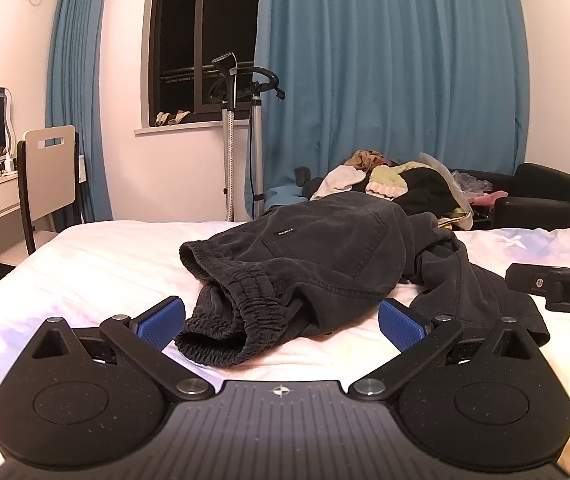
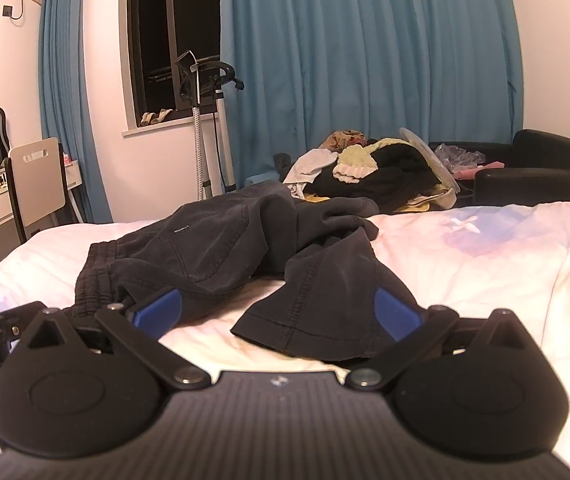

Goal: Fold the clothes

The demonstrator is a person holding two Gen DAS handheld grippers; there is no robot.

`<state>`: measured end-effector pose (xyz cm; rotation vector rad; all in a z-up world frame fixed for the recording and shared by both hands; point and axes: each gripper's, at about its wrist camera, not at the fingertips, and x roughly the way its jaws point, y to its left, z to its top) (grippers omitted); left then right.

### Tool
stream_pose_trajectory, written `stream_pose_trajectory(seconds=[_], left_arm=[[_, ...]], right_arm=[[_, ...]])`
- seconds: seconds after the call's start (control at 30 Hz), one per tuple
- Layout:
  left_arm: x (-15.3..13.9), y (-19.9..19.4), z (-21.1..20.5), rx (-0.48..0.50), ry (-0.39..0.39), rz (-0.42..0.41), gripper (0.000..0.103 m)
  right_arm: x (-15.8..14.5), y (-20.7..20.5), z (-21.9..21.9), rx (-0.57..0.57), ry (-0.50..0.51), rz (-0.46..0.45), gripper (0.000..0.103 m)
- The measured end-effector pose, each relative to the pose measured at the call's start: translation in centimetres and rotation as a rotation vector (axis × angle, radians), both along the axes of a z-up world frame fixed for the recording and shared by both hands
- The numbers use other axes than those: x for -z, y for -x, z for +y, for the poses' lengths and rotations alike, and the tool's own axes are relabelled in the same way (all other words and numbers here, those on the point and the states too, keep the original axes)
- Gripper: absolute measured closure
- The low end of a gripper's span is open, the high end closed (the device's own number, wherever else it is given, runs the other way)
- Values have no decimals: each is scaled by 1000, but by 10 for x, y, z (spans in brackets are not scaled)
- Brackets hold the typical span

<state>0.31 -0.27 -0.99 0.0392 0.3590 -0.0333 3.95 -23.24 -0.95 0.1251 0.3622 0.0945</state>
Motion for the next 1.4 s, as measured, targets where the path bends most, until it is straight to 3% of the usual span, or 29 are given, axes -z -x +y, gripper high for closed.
stream_pose_trajectory(seconds=[0.17,0.33,0.7,0.83,0.97,1.13,1.17,1.4], left_arm=[[-8,-13,2,54,-16,24,0],[-21,-59,14,46,0,93,0],[26,-236,90,-159,277,316,1],[39,-284,109,-202,364,348,5],[50,-325,117,-185,384,377,19],[55,-346,120,-190,295,412,58],[49,-343,118,-181,291,395,72],[-17,-282,80,-53,169,207,90]], right_arm=[[-1,0,-4,7,-22,12,0],[3,-5,-11,10,-52,27,0],[23,-37,-29,8,-124,70,0],[34,-50,-37,-1,-174,88,0],[47,-65,-36,-21,-177,111,0],[54,-81,-38,-59,-196,125,0],[54,-82,-38,-69,-195,114,0],[47,-81,-31,-109,-123,49,0]])
